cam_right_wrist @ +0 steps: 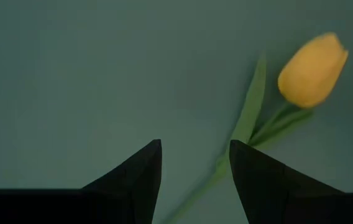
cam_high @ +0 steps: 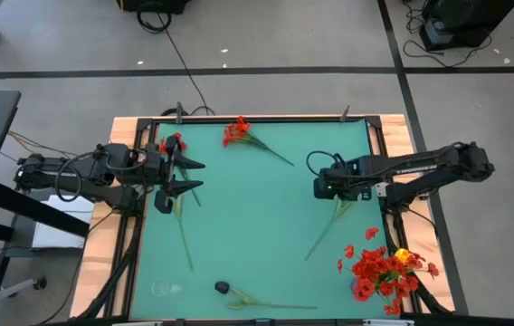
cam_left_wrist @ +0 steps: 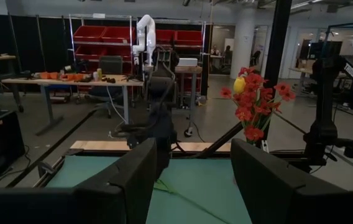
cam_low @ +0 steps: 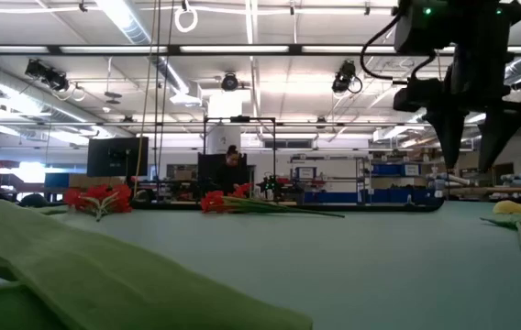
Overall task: Sort flowers into vase by color
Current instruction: Put the yellow tulip into the violet vase
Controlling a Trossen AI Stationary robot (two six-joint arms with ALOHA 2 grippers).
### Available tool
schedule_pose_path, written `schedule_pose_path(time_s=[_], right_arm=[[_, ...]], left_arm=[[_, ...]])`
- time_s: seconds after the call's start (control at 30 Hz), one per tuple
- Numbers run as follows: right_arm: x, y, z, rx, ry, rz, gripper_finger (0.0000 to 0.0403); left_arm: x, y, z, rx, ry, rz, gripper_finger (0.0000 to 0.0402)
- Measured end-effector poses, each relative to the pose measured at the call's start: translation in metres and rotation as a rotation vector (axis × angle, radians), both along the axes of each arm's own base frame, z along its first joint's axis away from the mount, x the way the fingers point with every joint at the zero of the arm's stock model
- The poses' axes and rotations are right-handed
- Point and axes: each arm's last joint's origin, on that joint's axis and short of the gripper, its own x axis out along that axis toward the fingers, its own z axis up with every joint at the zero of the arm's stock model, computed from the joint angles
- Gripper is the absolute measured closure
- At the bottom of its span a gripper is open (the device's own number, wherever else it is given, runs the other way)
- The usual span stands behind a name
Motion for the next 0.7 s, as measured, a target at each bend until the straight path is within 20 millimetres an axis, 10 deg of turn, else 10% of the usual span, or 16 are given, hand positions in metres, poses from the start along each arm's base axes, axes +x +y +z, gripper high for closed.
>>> schedule_pose_path(time_s=[0.7], right_arm=[[-0.01, 0.03, -0.054, 0.159, 0.053, -0.156, 0.0206]], left_arm=[[0.013, 0.002, -0.008, -0.058, 0.058, 0.056, 0.0189]])
